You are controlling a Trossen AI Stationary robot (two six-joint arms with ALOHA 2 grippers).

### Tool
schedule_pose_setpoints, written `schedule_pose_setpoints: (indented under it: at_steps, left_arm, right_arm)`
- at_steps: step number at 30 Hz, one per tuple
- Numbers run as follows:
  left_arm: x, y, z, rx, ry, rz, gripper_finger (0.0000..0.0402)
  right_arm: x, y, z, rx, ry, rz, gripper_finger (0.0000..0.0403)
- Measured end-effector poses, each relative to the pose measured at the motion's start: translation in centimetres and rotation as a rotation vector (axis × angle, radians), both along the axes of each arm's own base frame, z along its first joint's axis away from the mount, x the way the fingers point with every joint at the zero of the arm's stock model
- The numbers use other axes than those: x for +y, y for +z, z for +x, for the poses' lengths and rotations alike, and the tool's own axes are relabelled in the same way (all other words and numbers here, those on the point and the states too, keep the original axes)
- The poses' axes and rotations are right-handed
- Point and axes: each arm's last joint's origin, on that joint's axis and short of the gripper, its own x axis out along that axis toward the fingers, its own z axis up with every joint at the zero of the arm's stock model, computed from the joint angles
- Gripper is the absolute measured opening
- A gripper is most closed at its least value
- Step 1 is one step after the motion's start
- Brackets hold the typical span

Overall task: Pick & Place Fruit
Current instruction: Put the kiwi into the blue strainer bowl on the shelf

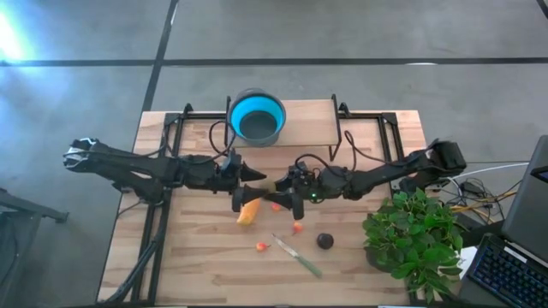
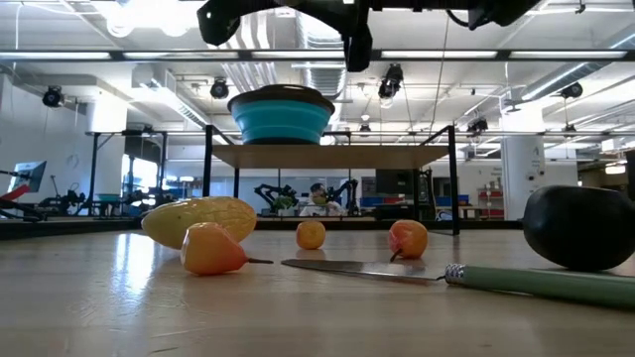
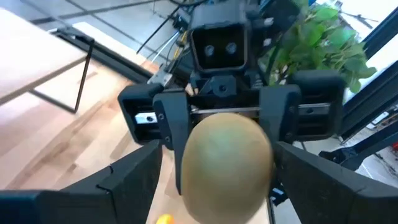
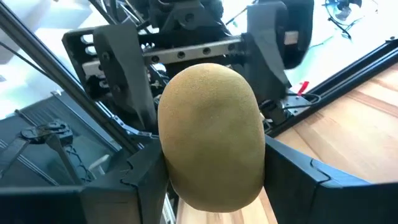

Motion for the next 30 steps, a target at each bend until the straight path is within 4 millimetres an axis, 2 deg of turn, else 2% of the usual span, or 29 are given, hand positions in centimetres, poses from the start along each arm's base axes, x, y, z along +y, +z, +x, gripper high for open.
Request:
schedule_pose_setpoints:
  at_steps: [10, 24, 30]
  left_arm:
    - [-0.1, 0.0, 0.0, 0.002, -0.044, -0.012, 0.0313]
    - [0.1, 0.8, -1.3, -0.003, -0.078, 0.022, 0.0282]
    - [0.0, 0.6, -1.2, 0.004, -0.084, 0.022, 0.0262]
  right_arm:
    - [0.5, 0.4, 2.7, -0.007, 0.034, -0.024, 0.0207]
    - [0.5, 0.6, 2.6, -0.008, 0.027, -0.053, 0.0205]
    - [0.5, 1.0, 2.7, -0.022, 0.023, -0.057, 0.0212]
